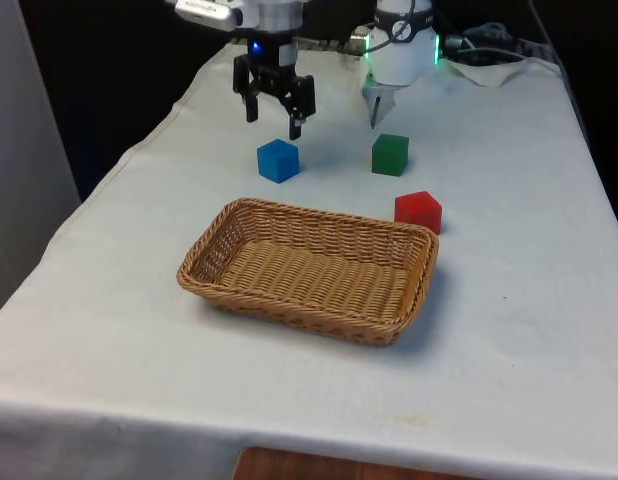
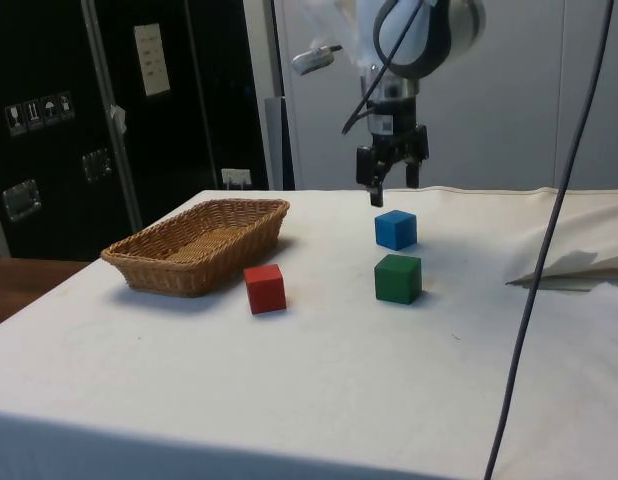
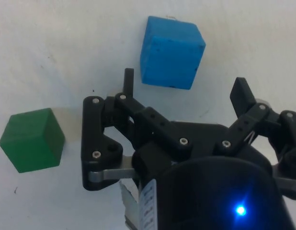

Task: Pick up the blue cube and place it into the basket.

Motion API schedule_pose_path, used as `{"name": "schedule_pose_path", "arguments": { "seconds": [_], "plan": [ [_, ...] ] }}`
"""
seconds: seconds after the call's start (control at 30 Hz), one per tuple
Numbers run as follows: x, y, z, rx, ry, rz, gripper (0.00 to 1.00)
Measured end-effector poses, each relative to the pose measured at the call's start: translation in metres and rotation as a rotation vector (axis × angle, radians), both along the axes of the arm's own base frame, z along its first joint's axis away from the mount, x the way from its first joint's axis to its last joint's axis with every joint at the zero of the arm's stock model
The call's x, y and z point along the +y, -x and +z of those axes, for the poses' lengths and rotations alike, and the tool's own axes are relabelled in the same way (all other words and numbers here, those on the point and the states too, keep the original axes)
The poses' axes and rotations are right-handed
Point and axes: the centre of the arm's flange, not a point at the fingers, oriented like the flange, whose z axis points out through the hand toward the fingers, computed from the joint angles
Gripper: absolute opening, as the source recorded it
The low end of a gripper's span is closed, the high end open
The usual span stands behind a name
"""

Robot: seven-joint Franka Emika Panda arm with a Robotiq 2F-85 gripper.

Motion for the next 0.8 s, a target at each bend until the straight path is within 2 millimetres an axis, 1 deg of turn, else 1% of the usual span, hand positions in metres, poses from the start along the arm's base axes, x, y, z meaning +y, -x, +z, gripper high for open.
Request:
{"name": "schedule_pose_path", "arguments": {
  "seconds": [0.33,0.8],
  "plan": [
    [0.004,0.000,-0.004,0.010,-0.002,0.004,1.00],
    [0.013,-0.003,-0.020,0.031,-0.001,0.005,1.00]
  ]
}}
